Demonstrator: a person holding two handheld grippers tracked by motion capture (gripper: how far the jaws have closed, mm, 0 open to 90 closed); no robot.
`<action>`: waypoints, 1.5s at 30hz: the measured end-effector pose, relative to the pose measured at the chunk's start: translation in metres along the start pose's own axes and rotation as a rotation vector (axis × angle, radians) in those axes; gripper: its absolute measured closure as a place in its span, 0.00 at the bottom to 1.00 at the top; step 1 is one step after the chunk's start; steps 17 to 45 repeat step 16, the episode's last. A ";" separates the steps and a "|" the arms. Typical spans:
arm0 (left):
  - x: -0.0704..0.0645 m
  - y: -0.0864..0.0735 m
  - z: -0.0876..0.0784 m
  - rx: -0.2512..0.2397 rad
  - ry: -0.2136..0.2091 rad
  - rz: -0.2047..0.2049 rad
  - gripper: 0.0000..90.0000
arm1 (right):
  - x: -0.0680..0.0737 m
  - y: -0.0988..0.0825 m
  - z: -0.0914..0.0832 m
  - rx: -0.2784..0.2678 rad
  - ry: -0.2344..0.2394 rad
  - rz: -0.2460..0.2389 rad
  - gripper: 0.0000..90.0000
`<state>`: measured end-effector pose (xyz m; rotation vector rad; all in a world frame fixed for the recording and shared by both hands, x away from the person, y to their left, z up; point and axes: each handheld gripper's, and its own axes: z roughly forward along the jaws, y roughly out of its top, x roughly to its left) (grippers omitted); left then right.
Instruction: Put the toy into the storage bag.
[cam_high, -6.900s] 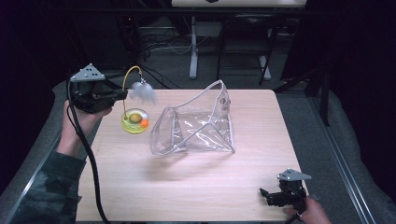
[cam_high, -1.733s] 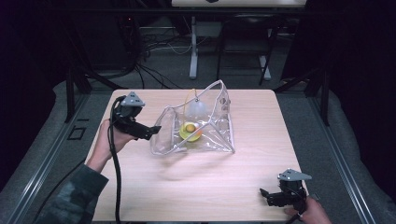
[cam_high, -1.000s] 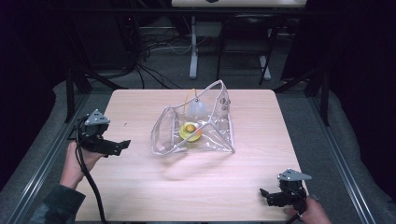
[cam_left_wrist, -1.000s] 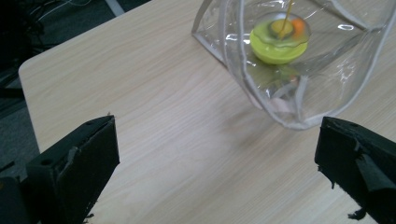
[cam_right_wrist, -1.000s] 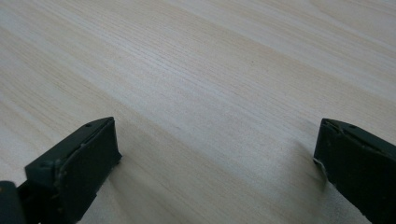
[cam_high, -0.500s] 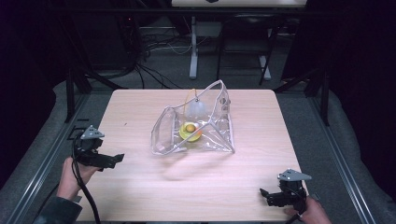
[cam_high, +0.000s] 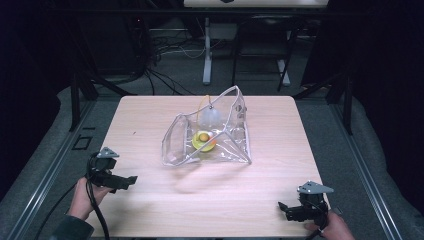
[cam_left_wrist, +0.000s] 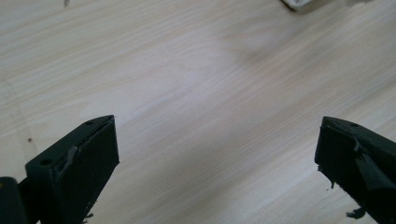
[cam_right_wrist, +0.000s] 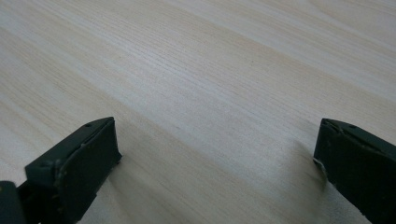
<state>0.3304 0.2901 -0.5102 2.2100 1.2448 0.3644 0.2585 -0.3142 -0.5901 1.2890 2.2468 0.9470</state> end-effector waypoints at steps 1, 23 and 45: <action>0.000 -0.002 0.002 0.006 -0.005 0.000 0.00 | 0.000 0.000 0.000 0.000 0.000 0.000 0.00; -0.005 -0.014 0.017 0.073 -0.059 0.008 0.00 | 0.000 0.000 0.000 0.000 0.000 0.000 0.00; -0.005 -0.014 0.017 0.073 -0.059 0.008 0.00 | 0.000 0.000 0.000 0.000 0.000 0.000 0.00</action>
